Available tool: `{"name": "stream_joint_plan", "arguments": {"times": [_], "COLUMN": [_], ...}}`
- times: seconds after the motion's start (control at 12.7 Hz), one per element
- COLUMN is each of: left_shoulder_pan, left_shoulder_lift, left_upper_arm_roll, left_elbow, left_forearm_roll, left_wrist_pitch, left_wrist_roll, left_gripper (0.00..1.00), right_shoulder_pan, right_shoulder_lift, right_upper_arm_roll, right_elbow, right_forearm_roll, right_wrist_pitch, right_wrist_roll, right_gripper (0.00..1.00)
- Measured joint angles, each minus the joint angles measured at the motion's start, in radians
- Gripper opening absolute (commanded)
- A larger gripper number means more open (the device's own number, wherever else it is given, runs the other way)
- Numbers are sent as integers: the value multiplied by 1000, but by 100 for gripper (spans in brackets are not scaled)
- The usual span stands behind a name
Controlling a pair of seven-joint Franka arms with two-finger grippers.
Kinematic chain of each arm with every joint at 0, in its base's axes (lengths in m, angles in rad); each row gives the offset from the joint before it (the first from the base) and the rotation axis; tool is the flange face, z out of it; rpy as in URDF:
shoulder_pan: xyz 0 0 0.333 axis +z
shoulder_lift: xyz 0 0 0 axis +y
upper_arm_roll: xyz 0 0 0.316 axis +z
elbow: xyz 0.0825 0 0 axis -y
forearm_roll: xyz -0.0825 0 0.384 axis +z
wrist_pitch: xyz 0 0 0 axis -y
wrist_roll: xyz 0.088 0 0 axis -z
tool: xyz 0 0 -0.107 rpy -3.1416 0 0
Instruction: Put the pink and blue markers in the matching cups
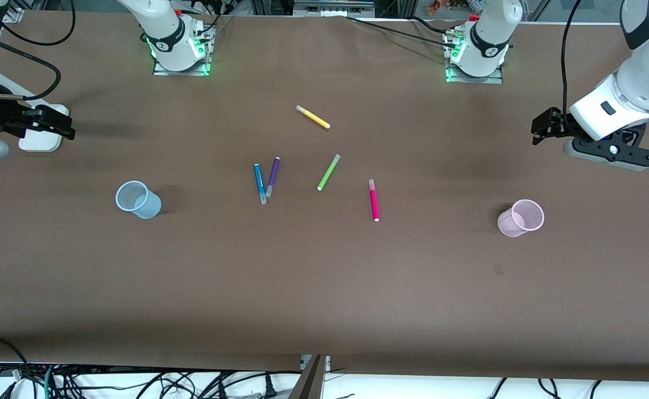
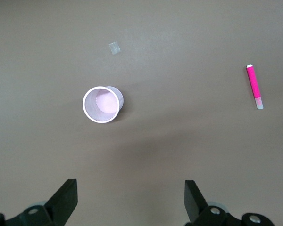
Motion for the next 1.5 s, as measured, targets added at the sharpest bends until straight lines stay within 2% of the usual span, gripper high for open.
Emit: {"name": "stream_joint_plan", "arguments": {"times": [0.71,1.18,1.5], "left_shoulder_pan": [0,-3,-11], "left_shoulder_lift": [5,21,59], "left_upper_arm_roll": [0,-5,-94], "left_elbow": [0,6,9], "left_forearm_roll": [0,-1,-1], "left_wrist_pitch": [0,0,14], "left_wrist_roll": [-3,-71,-185], "left_gripper": [100,100,100], "right_shoulder_pan": [-1,2,39], "right_shoulder_lift": [0,15,69], "right_upper_arm_roll": [0,1,8], "right_elbow": [0,0,0], "right_forearm_roll": [0,0,3], "right_wrist_pitch": [0,0,1], "right_wrist_roll": [0,2,2], "right_gripper": [100,100,100]}}
